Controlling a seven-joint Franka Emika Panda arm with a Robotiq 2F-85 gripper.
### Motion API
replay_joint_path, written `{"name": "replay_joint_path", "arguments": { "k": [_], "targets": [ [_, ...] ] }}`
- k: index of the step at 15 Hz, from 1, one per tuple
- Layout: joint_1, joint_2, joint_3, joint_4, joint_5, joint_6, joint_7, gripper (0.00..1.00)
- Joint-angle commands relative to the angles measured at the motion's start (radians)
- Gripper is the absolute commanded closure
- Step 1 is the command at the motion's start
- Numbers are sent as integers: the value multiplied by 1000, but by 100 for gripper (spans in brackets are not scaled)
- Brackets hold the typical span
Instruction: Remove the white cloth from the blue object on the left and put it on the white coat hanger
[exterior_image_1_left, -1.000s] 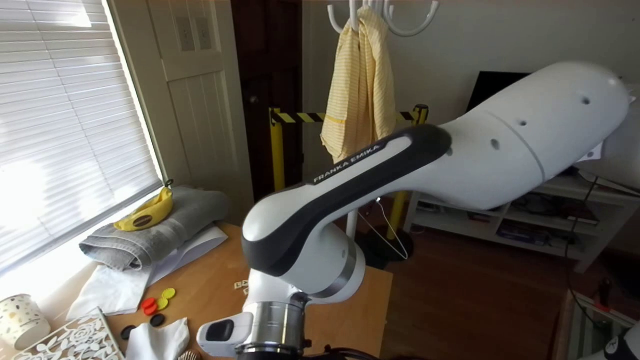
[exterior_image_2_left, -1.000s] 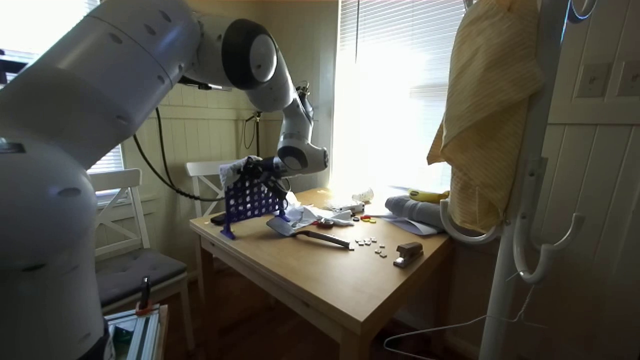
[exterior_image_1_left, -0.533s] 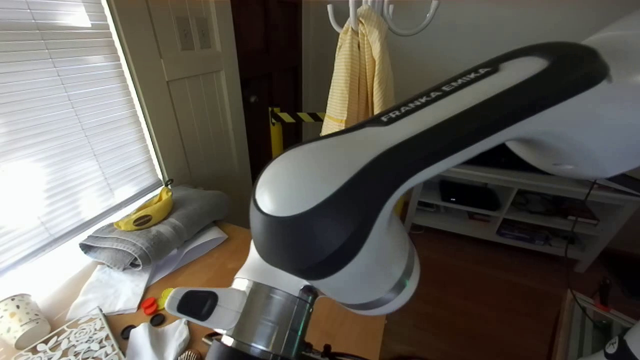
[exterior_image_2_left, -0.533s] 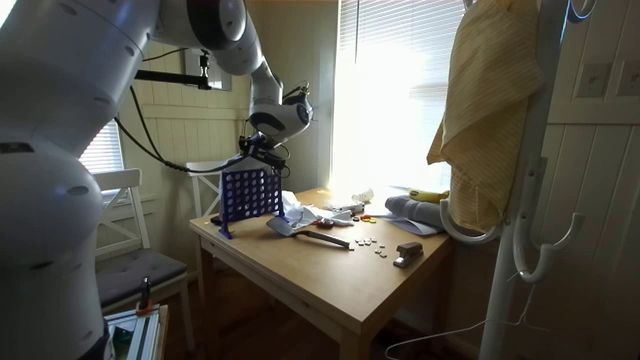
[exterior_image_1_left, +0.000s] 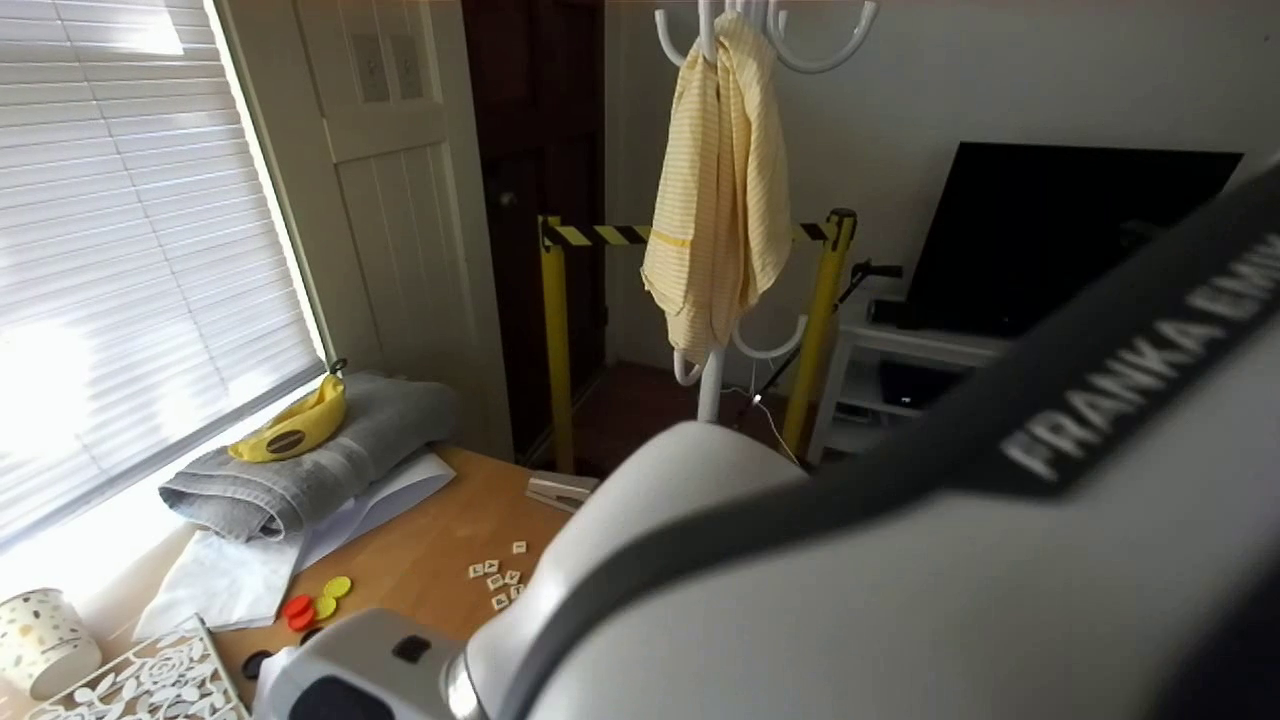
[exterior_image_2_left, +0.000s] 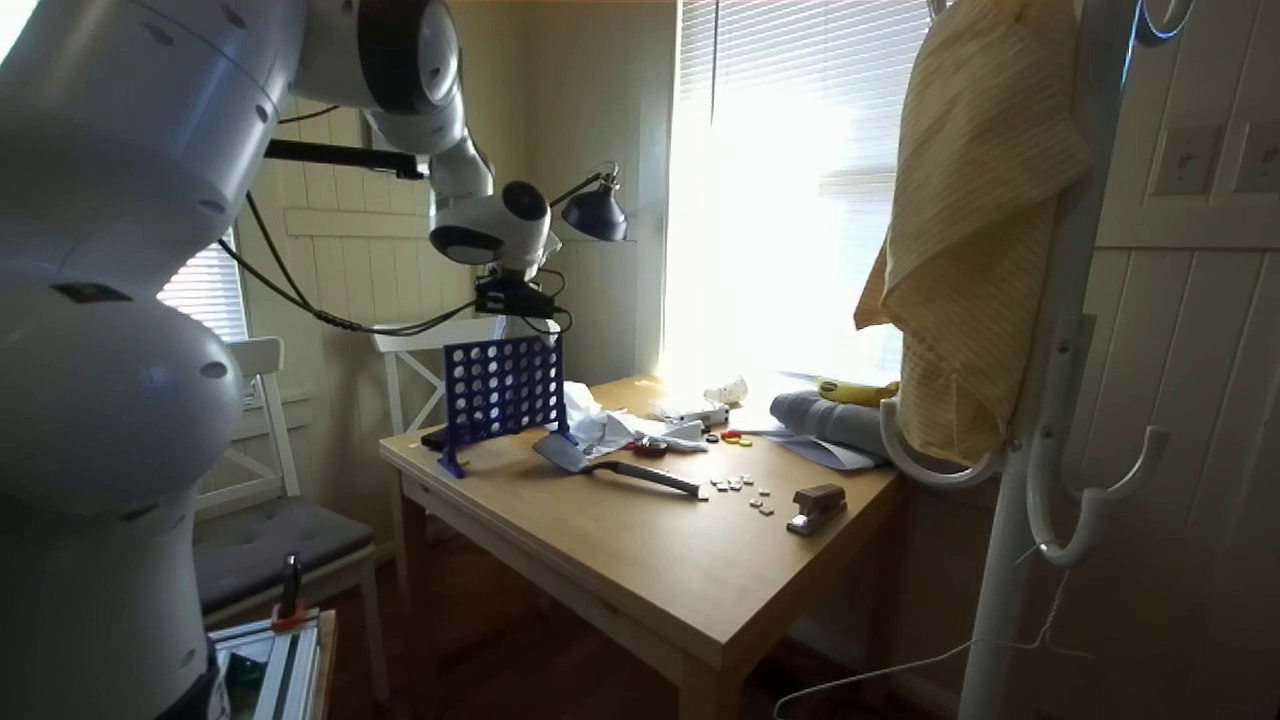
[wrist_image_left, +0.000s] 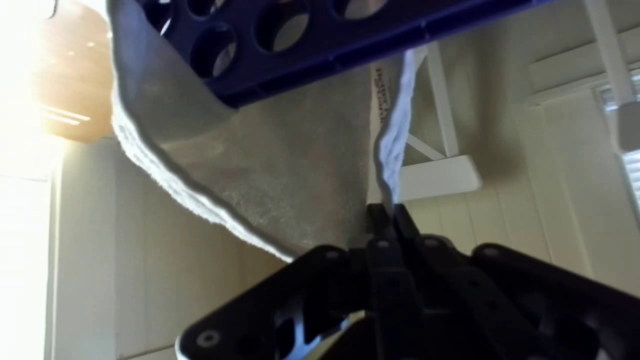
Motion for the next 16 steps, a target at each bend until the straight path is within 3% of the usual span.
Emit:
{"name": "replay_joint_path", "arguments": {
  "k": [1,3,6,10,11,12,16],
  "targets": [
    [132,58,-60,82,-94,201,106,99],
    [197,67,-127,90,-150,245,183,99],
    [267,58,-199,75,-143,341,239,99],
    [293,27,-240,57,-81,462,273,99],
    [281,12,-237,8,-250,513,444,99],
    [305,6,-253,36,-106,553,313,99],
    [344,-7,-249,24,-92,820,326,99]
  ]
}}
